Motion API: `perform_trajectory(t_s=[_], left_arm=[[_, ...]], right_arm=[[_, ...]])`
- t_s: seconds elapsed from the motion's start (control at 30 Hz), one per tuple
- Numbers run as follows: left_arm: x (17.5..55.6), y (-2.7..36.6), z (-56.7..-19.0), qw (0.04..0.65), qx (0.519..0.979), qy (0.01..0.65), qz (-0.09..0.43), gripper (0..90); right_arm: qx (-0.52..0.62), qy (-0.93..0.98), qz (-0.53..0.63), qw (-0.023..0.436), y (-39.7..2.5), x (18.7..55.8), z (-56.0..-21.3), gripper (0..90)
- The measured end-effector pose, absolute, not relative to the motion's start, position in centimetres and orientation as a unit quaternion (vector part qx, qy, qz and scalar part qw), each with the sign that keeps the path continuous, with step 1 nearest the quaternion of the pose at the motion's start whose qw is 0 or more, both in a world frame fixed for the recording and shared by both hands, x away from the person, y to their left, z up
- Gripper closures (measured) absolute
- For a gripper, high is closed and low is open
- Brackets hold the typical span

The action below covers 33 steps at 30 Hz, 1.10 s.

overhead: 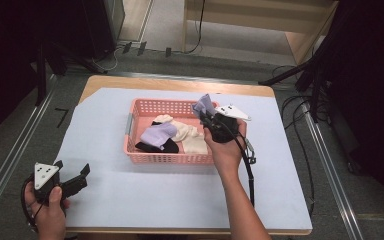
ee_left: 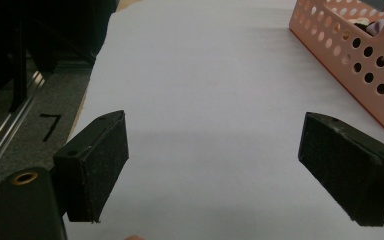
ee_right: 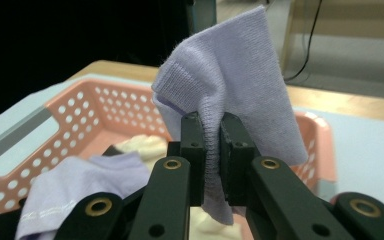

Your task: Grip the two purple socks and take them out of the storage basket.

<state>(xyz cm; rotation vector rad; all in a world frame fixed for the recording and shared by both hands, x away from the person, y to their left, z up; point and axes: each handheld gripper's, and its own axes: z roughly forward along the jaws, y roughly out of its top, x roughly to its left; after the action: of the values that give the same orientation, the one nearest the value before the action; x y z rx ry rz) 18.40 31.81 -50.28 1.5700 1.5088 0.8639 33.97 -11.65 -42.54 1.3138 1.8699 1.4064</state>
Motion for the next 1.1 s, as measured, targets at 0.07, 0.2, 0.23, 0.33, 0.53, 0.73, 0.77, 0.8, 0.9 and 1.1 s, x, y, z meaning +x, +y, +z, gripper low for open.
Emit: perform_trajectory(t_s=[0.07, 0.2, 0.23, 0.33, 0.53, 0.73, 0.77, 0.8, 0.9, 1.1], left_arm=[[18.4, 31.8, -50.3, 0.389, 0.618, 0.593, 0.340, 13.8], [18.4, 31.8, -50.3, 0.388, 0.618, 0.593, 0.341, 13.8], [18.4, 31.8, -50.3, 0.388, 0.618, 0.593, 0.341, 13.8], [18.4, 31.8, -50.3, 0.388, 0.618, 0.593, 0.341, 13.8], [18.4, 31.8, -50.3, 0.388, 0.617, 0.593, 0.341, 13.8], [18.4, 31.8, -50.3, 0.388, 0.618, 0.593, 0.341, 13.8], [18.4, 31.8, -50.3, 0.388, 0.617, 0.593, 0.341, 13.8], [18.4, 31.8, -50.3, 0.388, 0.617, 0.593, 0.341, 13.8], [18.4, 31.8, -50.3, 0.389, 0.617, 0.593, 0.340, 13.8], [18.4, 31.8, -50.3, 0.389, 0.617, 0.593, 0.341, 13.8]], right_arm=[[0.478, 0.675, 0.513, 0.231, -11.8, 33.9, -42.4, 83.1], [0.473, 0.658, 0.529, 0.252, -13.2, 33.4, -41.9, 83.1], [0.475, 0.652, 0.534, 0.255, -13.6, 33.3, -41.9, 83.1], [0.481, 0.638, 0.539, 0.267, -14.8, 33.1, -41.8, 83.1], [0.505, 0.617, 0.536, 0.277, -17.5, 32.8, -42.2, 83.0], [0.538, 0.604, 0.517, 0.280, -19.8, 32.5, -43.6, 83.0], [0.555, 0.601, 0.504, 0.277, -20.7, 32.3, -44.4, 83.0], [0.555, 0.601, 0.504, 0.277, -20.7, 32.3, -44.4, 83.0], [0.568, 0.603, 0.487, 0.278, -21.9, 32.1, -45.7, 83.0], [0.604, 0.592, 0.460, 0.272, -24.1, 31.7, -47.9, 83.0]])
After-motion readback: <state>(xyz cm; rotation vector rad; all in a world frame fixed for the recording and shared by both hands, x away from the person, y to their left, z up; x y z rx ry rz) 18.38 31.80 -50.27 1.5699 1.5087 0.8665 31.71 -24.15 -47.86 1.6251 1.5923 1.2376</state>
